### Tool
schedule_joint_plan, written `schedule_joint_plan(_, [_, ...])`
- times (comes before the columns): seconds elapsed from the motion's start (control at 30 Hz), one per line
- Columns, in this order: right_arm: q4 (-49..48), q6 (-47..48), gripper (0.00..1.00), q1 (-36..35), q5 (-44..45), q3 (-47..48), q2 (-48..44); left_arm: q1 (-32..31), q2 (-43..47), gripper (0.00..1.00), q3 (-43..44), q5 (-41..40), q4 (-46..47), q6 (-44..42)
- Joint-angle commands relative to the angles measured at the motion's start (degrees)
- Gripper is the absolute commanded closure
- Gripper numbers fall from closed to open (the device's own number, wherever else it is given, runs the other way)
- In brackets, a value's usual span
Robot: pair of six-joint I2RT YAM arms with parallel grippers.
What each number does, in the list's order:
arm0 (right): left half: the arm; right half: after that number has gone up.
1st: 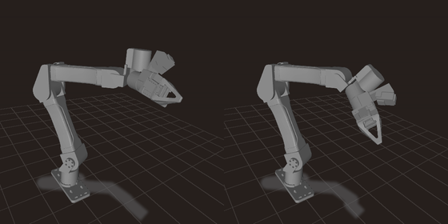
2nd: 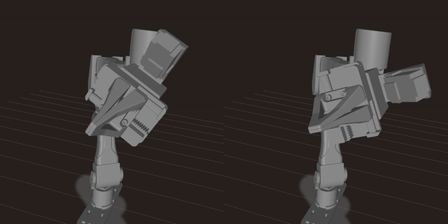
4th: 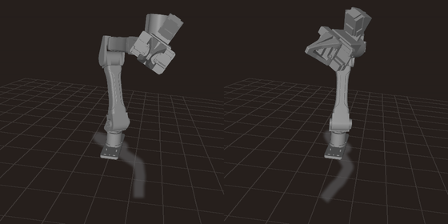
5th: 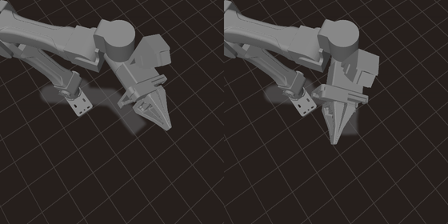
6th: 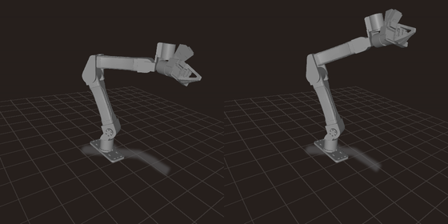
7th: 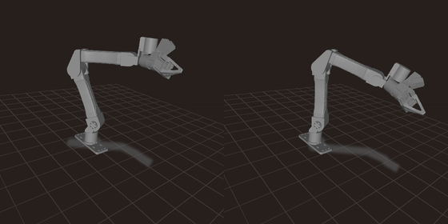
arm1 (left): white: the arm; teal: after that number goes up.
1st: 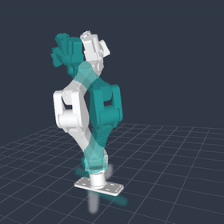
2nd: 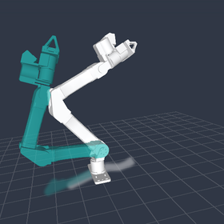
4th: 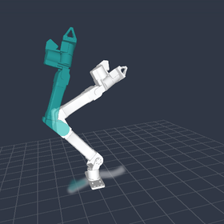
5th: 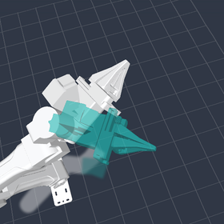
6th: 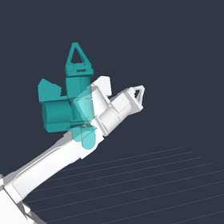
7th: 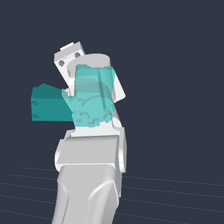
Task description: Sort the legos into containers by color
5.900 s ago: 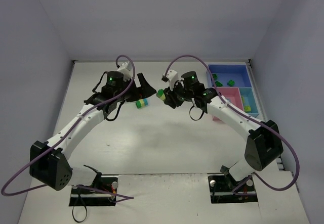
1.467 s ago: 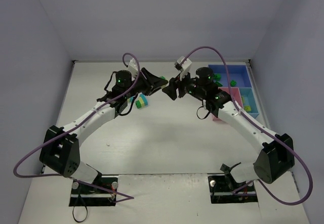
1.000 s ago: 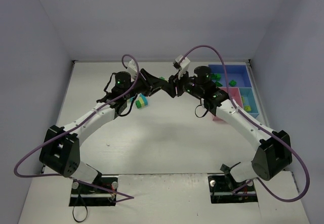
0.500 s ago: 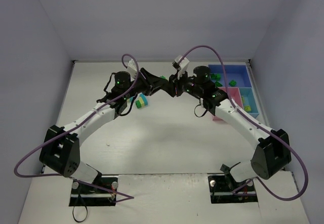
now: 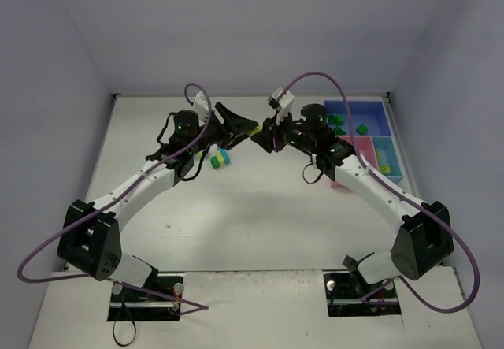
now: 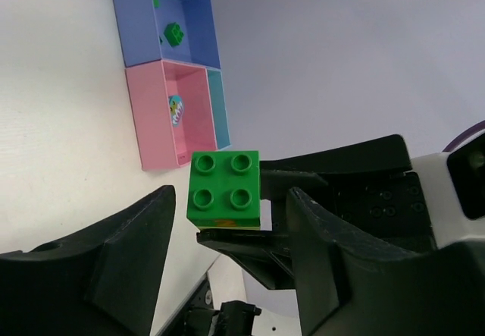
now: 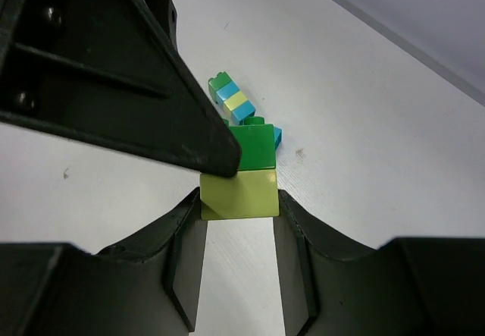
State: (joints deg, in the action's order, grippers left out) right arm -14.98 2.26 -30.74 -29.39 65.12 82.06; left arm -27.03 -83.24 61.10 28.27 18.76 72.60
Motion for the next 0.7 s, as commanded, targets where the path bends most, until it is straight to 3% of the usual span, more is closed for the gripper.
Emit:
schedule_joint_plan(0.0, [-3.39,0.73,1.00,0.33,0.12,0.01,-2.87,1.97,3.87,0.46,2.71,-1.37,1.19,-1.93])
schedule_joint_plan(0.67, [-3.30,0.37,1.00,0.42,0.29,0.27,-2.96,0.13,2.21,0.48,3.76,-2.70,-0.22,-3.43])
